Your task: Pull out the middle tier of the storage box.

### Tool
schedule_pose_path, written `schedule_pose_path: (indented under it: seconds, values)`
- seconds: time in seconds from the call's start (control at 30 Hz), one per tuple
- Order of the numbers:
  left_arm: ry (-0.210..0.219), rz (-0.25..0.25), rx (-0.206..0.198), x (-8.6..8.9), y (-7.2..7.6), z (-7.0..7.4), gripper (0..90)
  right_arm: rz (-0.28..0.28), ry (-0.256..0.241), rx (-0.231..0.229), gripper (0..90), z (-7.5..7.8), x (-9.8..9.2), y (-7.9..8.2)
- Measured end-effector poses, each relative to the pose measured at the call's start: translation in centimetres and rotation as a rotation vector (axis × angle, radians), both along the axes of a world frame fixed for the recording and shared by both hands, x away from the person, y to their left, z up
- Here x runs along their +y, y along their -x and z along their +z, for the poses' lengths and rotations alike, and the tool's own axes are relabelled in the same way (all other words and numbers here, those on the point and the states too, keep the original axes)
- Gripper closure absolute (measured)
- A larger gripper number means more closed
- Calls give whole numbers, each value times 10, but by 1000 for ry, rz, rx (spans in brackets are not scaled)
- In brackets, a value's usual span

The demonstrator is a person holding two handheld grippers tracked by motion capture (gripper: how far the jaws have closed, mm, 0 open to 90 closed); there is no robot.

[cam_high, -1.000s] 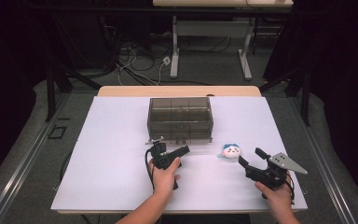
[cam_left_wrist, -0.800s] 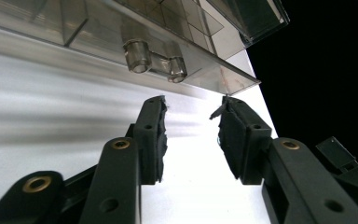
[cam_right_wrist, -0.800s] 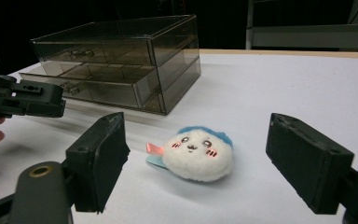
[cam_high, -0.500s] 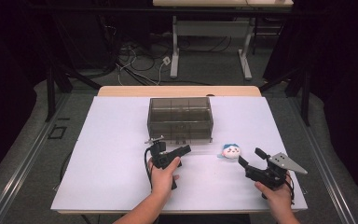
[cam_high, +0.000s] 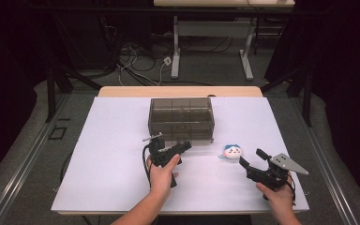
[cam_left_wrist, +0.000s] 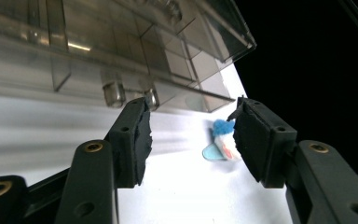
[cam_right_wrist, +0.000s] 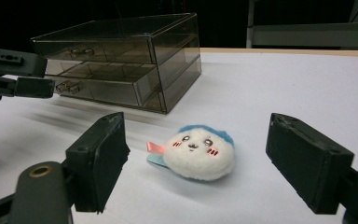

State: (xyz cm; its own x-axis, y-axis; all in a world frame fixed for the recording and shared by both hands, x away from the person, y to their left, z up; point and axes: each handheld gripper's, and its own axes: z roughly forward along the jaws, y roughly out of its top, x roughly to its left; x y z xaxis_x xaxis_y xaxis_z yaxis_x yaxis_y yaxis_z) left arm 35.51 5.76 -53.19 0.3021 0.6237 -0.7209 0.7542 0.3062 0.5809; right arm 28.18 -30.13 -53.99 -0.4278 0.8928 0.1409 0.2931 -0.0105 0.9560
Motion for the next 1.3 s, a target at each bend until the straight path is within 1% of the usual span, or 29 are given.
schedule_pose_path:
  seconds: [0.03,0.07,0.13,0.23,0.27,0.43,0.5,0.63,0.67,0.7,0.77,0.83,0.87,0.9,0.93,1.13,1.17,1.2,1.23,1.27,1.3]
  values:
    - [0,9,-12,-1,0,1,436,-2,-1,0,201,0,0,0]
    - [-9,7,-17,-1,0,2,428,-6,-3,-1,201,0,0,0]
    - [-36,4,-36,-1,-1,4,417,-5,-2,-1,201,0,0,0]
    - [-61,-4,-58,-1,-1,7,396,-5,-6,-1,201,0,0,0]
    - [-79,-7,-71,-1,-2,7,390,-5,-6,0,201,0,0,0]
    - [-137,-21,-106,-2,-3,11,383,-5,-5,-1,201,-1,0,0]
    - [-151,-16,-122,-2,-3,13,380,-5,-8,2,201,0,0,0]
    - [-186,-21,-147,-2,-5,17,371,-3,-5,3,201,0,0,0]
    - [-187,-20,-146,-2,-5,19,368,-3,-7,4,201,0,0,0]
    - [-195,-23,-156,-1,-6,19,368,-3,-7,4,201,0,0,0]
    - [-204,-26,-153,0,-8,20,367,-3,-7,4,201,0,0,0]
    - [-221,-25,-163,1,-10,20,368,-2,-6,4,201,0,0,0]
    - [-228,-26,-161,1,-10,20,368,-2,-6,4,201,0,0,0]
    - [-247,-33,-170,2,-11,20,368,-2,-5,4,201,0,0,0]
    - [-254,-26,-173,2,-12,20,368,-2,-4,3,201,0,0,0]
    - [-328,-23,-206,4,-15,22,333,-2,-5,3,201,0,0,0]
    - [-341,-22,-215,4,-15,23,330,-2,-6,4,201,0,0,0]
    - [-358,-31,-226,4,-16,25,325,-3,-7,4,201,0,0,0]
    - [-366,-24,-243,4,-16,25,322,-2,-5,3,201,0,0,0]
    - [-378,-26,-253,4,-16,26,322,-2,-3,2,201,0,0,0]
    - [-379,-29,-256,4,-17,27,322,-3,-6,-1,201,-1,0,0]
